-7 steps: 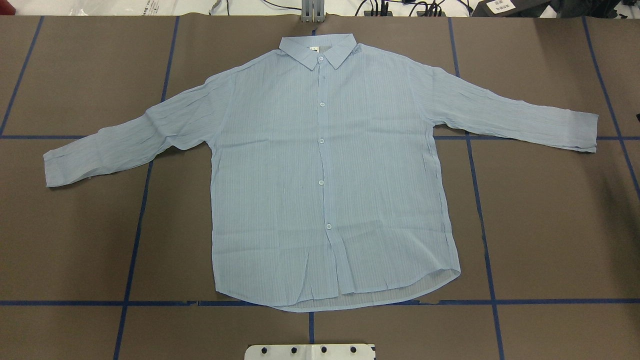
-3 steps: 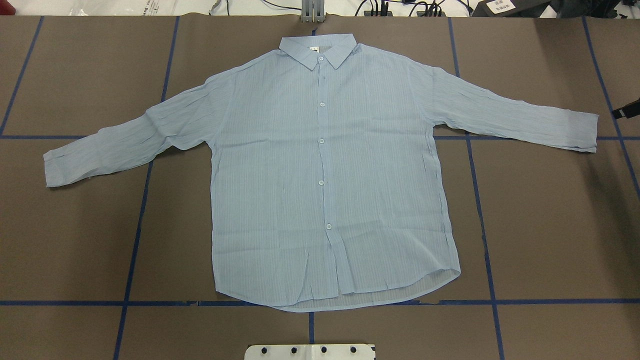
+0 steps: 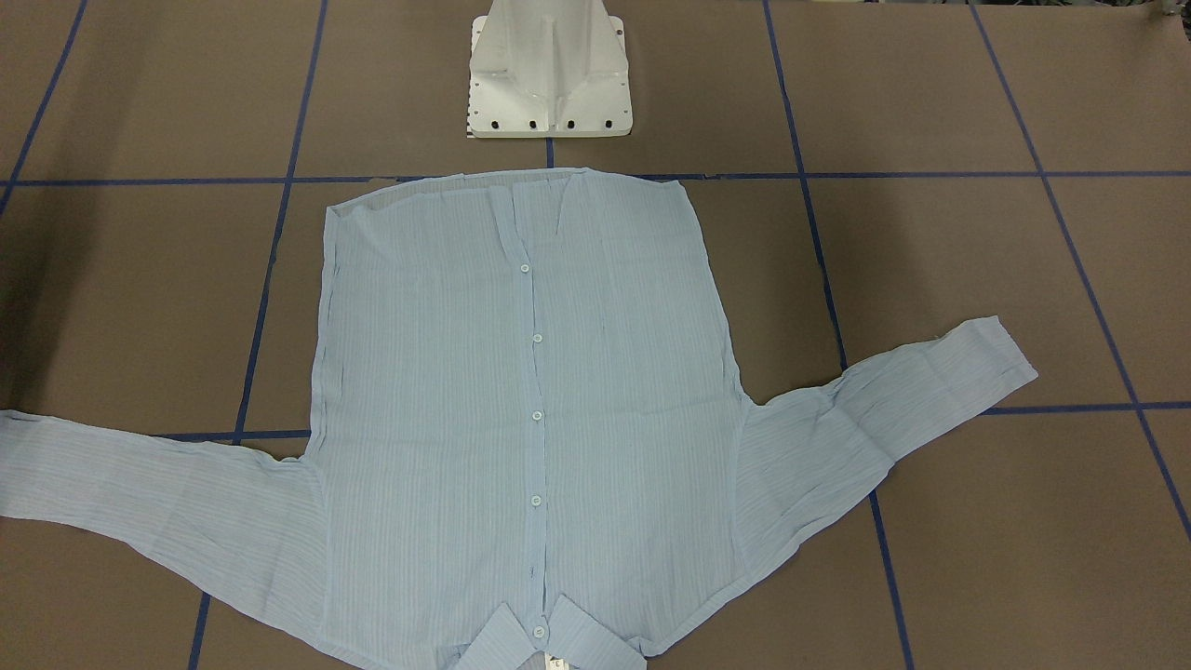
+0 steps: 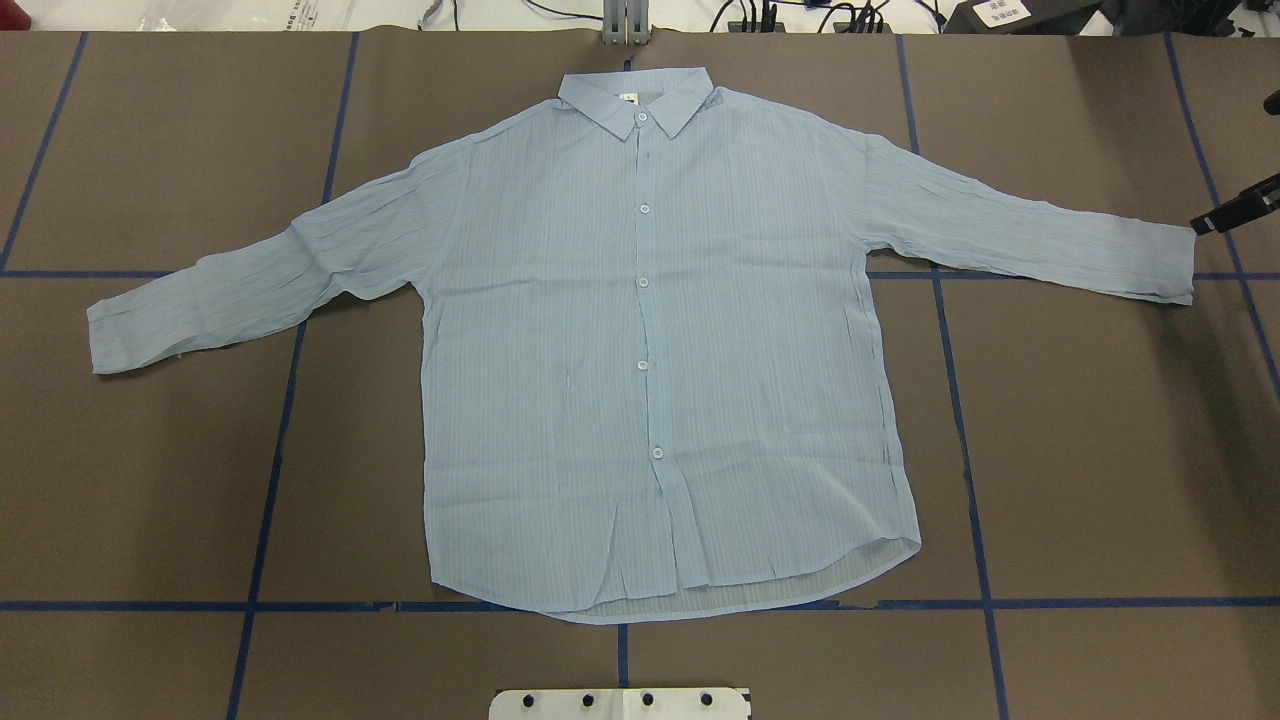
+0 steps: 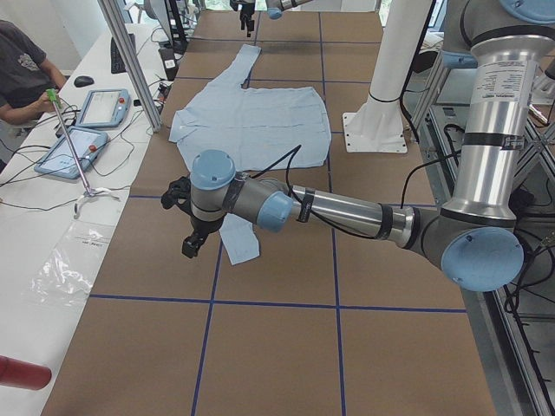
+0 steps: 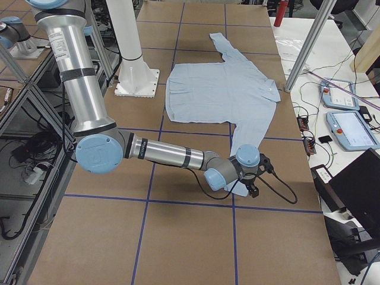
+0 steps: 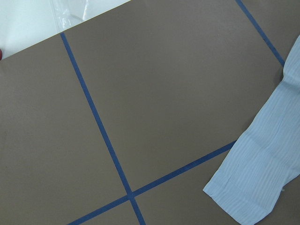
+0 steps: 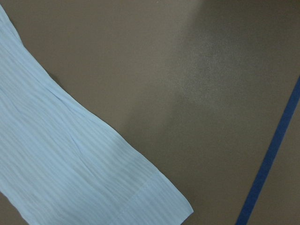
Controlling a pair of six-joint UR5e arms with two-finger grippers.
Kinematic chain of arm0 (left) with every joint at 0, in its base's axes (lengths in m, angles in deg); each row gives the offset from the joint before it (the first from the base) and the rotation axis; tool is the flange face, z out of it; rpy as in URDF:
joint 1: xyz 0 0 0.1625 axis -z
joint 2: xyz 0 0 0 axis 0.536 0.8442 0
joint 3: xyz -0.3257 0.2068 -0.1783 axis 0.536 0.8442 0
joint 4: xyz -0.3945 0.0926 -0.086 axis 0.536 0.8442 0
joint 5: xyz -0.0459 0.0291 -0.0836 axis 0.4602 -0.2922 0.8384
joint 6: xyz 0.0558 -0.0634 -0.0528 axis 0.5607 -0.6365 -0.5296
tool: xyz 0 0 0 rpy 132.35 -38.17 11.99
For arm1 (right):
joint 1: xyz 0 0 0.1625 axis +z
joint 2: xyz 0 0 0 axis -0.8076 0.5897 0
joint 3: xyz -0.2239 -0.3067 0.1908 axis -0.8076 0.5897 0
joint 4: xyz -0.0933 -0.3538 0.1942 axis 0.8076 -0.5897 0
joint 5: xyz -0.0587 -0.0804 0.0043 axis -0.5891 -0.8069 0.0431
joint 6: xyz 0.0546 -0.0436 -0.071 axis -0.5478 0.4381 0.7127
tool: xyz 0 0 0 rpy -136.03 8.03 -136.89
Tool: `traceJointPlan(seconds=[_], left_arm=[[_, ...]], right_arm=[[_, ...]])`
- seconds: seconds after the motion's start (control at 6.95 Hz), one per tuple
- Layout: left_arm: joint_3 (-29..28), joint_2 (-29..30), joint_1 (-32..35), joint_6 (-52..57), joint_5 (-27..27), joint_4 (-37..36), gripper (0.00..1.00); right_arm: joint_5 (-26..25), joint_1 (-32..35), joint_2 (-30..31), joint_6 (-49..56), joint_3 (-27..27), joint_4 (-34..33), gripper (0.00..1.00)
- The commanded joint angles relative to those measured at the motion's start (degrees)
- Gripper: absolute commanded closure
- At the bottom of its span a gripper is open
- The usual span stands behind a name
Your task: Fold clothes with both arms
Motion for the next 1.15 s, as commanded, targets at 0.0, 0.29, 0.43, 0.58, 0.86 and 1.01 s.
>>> traceJointPlan(seconds=[0.0,0.29,0.43,0.58,0.86,1.01], left_arm=[[0.08,0.03,0.0,0.0,0.0,0.0,0.0],[0.08,0.38,0.0,0.0,0.0,0.0,0.0],[0.08,0.64,0.0,0.0,-0.09,0.0,0.0],[0.08,0.64,0.0,0.0,0.0,0.0,0.0],[-0.01,1.17,0.0,0.0,0.0,0.0,0.0],[-0.01,1.26,0.0,0.0,0.0,0.0,0.0]], right_arm=[[0.15,-0.08,-2.86,3.23,4.98,0.01,0.06],[0.51,-0.26,-5.94,6.29,11.56,-0.08,0.09],[0.42,-0.26,-7.44,6.57,13.34,-0.08,0.08],[0.51,-0.52,-7.54,6.58,14.57,-0.08,0.09],[1.03,-1.92,-7.54,6.31,14.67,-0.25,0.13],[1.12,-2.45,-7.54,6.4,14.59,-1.38,0.15]])
